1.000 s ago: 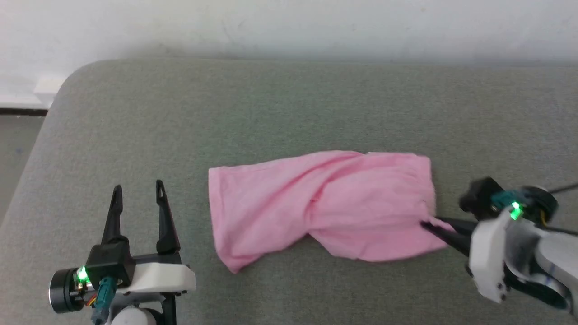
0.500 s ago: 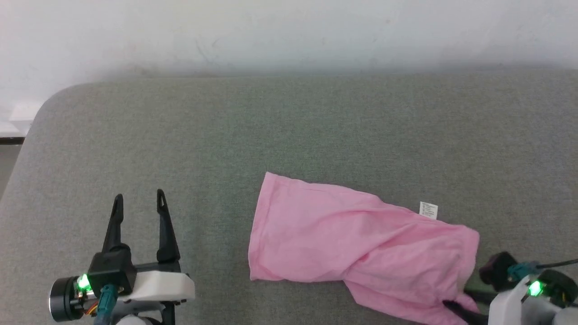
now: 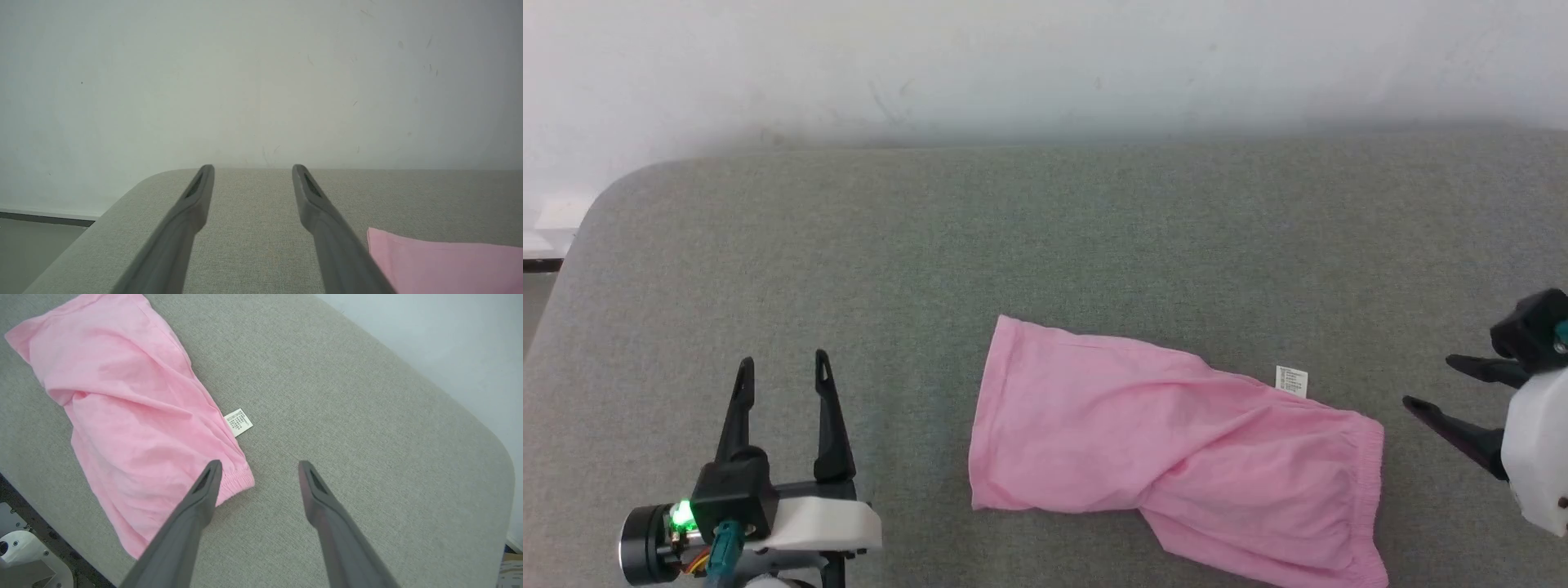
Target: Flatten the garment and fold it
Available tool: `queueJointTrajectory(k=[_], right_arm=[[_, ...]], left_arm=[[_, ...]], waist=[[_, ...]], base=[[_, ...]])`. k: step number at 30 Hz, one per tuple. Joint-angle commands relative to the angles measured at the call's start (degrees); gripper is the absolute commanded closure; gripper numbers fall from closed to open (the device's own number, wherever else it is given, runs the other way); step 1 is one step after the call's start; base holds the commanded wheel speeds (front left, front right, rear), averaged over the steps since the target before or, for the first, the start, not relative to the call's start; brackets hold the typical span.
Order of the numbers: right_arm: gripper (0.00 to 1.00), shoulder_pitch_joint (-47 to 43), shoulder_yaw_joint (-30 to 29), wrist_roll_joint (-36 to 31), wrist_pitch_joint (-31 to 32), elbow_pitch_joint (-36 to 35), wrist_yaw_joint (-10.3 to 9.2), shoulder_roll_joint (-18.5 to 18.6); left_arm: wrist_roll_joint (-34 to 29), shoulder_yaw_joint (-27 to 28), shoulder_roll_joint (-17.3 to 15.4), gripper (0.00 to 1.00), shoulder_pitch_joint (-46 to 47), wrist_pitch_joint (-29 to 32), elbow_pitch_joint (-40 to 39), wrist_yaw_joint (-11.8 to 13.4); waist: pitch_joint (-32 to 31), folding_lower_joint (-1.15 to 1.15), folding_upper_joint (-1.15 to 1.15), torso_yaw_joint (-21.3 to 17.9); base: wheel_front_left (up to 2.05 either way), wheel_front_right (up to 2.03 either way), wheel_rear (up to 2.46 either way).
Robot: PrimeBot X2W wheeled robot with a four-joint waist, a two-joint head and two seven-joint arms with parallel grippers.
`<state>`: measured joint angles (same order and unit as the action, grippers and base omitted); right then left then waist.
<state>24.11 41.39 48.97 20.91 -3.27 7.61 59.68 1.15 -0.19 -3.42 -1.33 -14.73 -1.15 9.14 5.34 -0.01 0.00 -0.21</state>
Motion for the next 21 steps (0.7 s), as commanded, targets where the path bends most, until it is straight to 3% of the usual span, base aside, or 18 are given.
queueJointTrajectory(k=[1,8,17,21], right_arm=[[0.0,1.0,0.1,-0.3,2.0,0.3,-0.12,-0.7],[0.0,6.1,4.0,-0.8,11.7,8.4,-0.12,-6.9],[0.0,8.8,9.1,-0.7,10.1,21.8,-0.12,-14.2],[0.0,8.2,14.6,-0.6,9.3,24.9,-0.12,-15.8]], left_arm=[[-0.7,-0.2,0.0,0.0,0.1,-0.3,-0.2,0.2],[-0.8,-1.0,0.0,0.0,1.6,-0.3,-0.4,0.0],[-0.7,-1.2,-0.1,0.0,3.7,-0.3,-0.6,0.0],[-0.7,-1.1,-0.1,0.0,4.5,-0.3,-0.5,0.0]], waist=[[0.5,0.01,0.0,0.3],[2.8,0.01,0.0,1.9],[6.4,0.01,0.0,3.7],[7.3,0.01,0.0,3.9]], base=[[0.0,0.0,0.0],[0.0,0.0,0.0],[0.0,0.0,0.0],[0.0,0.0,0.0]])
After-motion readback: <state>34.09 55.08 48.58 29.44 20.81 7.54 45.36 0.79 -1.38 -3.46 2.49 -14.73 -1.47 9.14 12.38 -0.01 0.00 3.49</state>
